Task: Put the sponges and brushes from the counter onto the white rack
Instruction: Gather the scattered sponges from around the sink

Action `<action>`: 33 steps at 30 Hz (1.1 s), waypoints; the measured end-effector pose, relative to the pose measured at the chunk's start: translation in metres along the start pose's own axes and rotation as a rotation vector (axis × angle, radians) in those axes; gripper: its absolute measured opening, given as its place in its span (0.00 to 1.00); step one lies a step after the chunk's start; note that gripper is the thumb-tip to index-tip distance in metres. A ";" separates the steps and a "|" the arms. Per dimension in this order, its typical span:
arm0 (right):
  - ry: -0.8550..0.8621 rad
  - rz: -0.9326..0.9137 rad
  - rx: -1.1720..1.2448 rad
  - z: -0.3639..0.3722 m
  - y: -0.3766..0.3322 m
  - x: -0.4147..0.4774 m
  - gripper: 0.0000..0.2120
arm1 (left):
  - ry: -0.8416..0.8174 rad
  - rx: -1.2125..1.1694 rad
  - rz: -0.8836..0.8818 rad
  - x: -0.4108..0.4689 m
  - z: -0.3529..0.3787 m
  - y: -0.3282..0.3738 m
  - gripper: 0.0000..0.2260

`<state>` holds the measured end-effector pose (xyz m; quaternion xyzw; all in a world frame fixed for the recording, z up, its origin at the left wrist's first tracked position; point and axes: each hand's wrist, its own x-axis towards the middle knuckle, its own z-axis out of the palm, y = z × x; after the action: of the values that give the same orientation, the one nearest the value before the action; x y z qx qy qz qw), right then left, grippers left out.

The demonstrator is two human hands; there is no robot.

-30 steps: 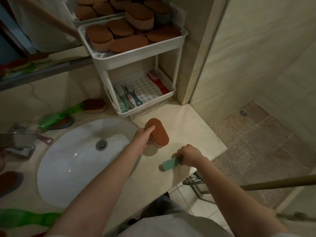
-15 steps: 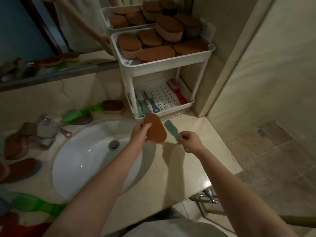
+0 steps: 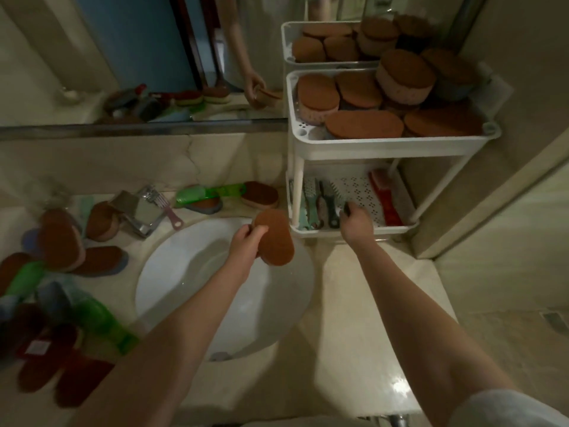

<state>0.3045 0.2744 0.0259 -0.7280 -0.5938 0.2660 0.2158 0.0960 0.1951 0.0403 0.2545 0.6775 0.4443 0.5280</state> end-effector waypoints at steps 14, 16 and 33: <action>-0.078 0.025 -0.209 0.037 -0.015 0.039 0.17 | 0.065 -0.019 0.002 0.012 -0.013 0.000 0.04; -0.088 0.009 -0.265 0.034 -0.014 0.036 0.17 | 0.058 -0.022 0.002 0.010 -0.012 0.002 0.04; -0.201 -0.230 0.510 -0.048 -0.065 -0.075 0.03 | -0.076 -0.225 0.230 -0.035 -0.007 0.045 0.04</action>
<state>0.2750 0.2140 0.1140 -0.5483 -0.6048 0.4512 0.3605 0.0951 0.1857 0.0975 0.2864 0.5695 0.5649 0.5240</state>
